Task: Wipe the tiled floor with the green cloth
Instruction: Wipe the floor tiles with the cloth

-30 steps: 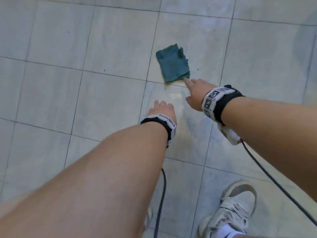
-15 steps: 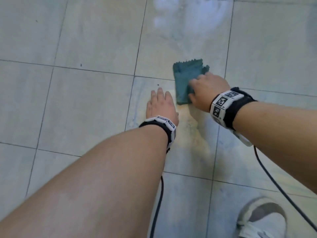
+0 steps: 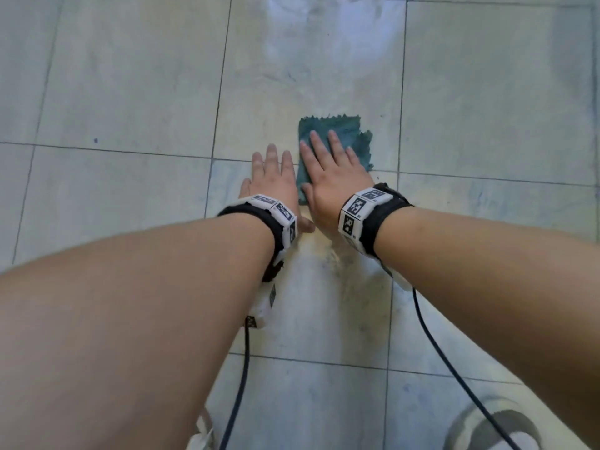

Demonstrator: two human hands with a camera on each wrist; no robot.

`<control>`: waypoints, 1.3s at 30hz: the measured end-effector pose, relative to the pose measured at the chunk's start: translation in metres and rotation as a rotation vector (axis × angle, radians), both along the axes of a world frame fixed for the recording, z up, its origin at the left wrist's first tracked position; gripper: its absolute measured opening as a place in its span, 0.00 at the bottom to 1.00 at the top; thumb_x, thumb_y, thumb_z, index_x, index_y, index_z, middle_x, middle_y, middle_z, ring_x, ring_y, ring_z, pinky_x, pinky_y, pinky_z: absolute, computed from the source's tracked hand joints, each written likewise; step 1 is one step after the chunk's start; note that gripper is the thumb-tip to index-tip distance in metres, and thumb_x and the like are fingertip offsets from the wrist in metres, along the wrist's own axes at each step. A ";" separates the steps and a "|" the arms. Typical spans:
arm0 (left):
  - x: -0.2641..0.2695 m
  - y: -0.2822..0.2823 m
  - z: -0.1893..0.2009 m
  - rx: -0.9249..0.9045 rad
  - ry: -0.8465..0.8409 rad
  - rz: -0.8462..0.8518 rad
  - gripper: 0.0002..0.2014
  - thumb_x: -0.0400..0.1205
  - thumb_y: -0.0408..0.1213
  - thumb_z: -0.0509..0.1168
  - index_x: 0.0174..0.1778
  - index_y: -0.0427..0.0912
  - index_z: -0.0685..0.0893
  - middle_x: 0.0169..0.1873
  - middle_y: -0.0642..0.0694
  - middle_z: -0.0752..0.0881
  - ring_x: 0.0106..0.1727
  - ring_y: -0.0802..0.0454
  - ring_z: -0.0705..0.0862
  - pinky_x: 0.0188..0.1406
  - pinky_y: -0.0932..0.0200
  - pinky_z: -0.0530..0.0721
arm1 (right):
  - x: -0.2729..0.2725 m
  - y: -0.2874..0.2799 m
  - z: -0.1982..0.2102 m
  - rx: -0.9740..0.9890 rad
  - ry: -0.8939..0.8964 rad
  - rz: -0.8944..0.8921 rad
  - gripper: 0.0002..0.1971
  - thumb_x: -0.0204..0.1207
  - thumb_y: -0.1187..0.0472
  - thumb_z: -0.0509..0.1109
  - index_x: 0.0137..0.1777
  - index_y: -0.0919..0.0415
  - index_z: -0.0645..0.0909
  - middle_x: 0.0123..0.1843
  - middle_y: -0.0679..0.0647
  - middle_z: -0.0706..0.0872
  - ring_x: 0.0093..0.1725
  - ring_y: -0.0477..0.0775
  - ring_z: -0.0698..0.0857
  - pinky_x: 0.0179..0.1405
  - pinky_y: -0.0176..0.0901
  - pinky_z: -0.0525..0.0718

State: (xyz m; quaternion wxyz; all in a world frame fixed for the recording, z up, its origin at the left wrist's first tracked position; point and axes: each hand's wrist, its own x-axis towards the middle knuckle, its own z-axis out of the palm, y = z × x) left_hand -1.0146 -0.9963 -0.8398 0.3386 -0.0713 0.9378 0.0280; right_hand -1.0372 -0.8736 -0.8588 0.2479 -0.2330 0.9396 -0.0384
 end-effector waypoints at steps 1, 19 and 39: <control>0.000 0.000 0.001 0.000 -0.002 0.008 0.68 0.66 0.60 0.81 0.87 0.43 0.37 0.86 0.43 0.35 0.87 0.39 0.38 0.82 0.38 0.57 | 0.001 0.000 0.000 0.007 0.000 0.003 0.36 0.88 0.43 0.46 0.88 0.54 0.33 0.89 0.53 0.32 0.87 0.59 0.32 0.86 0.58 0.40; -0.006 0.010 0.015 -0.019 -0.069 0.018 0.69 0.66 0.55 0.83 0.87 0.43 0.35 0.86 0.42 0.33 0.86 0.34 0.37 0.79 0.33 0.61 | 0.032 0.075 0.007 0.118 -0.065 -0.018 0.40 0.87 0.41 0.49 0.87 0.55 0.29 0.87 0.56 0.27 0.85 0.64 0.29 0.84 0.60 0.37; 0.041 0.046 0.005 0.036 -0.005 -0.211 0.67 0.67 0.49 0.83 0.87 0.45 0.37 0.86 0.41 0.35 0.86 0.34 0.38 0.81 0.36 0.59 | 0.024 0.103 0.013 0.107 -0.122 -0.203 0.41 0.86 0.43 0.55 0.88 0.53 0.34 0.89 0.54 0.32 0.87 0.62 0.33 0.86 0.60 0.42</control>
